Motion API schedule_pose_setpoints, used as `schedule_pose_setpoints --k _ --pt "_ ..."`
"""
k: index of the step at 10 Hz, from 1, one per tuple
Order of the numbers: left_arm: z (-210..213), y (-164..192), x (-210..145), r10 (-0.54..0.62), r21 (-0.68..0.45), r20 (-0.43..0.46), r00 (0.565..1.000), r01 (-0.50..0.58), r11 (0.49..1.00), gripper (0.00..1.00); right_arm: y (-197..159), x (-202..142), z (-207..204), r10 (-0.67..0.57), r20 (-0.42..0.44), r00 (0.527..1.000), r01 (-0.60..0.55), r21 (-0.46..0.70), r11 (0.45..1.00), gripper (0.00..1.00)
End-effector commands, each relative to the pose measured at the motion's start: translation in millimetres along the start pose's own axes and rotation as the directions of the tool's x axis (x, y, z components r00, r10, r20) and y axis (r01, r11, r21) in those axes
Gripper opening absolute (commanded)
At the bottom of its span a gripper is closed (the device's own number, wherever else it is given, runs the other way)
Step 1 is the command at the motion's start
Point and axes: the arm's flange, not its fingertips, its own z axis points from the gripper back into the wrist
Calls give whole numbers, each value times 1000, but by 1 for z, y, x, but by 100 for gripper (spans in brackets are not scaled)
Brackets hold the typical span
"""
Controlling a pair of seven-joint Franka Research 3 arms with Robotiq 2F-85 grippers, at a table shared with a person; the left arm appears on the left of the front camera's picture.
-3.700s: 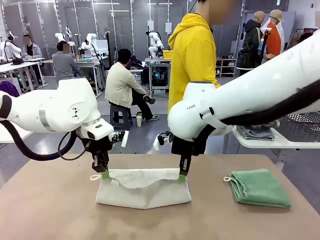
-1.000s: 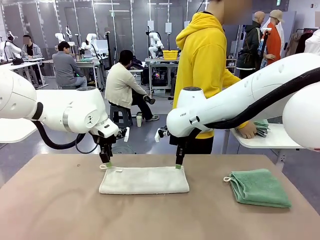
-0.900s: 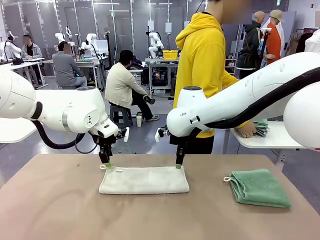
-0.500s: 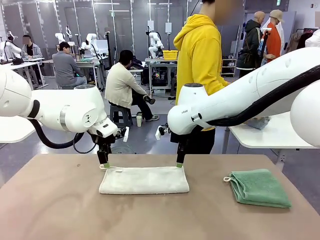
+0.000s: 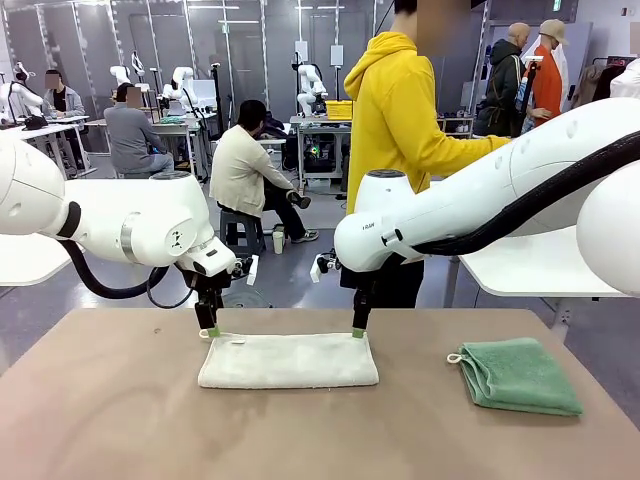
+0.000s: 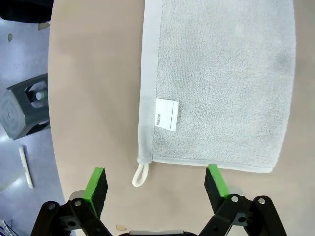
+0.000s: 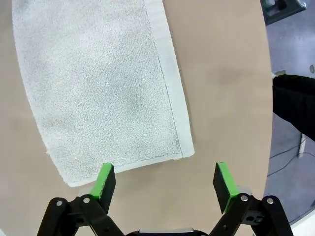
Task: Fold the towels and place them in the basket.
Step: When a person lays out a Towel with hook on the table, fold it in half twice.
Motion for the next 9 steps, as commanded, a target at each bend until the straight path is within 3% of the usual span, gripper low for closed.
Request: schedule_pose_setpoints --k 1,2,3,5,6,8,9 --pt "0 0 0 0 -1 0 1000 0 1000 100 0 0 0 0 0 1000 0 1 1000 100" --pt "15 -4 -2 60 14 6 998 -60 998 100 5 -1 14 -20 13 1000 20 -8 1000 100" --pt "31 -16 -3 127 -4 23 992 -127 992 100 15 0 25 -91 -60 994 88 -42 995 100" --pt "64 -52 -19 290 -25 15 957 -290 957 100 41 -5 46 -260 -97 961 254 -70 965 100" --pt "77 -74 -32 399 -14 -10 917 -399 917 100 53 -7 51 -347 -114 931 336 -105 936 100" --pt "104 -122 -59 514 -19 87 853 -515 857 100 74 -13 63 -566 -54 823 556 -130 821 100" --pt "113 -143 -69 520 -33 130 844 -520 853 100 79 -16 63 -639 -42 768 630 -129 766 100"
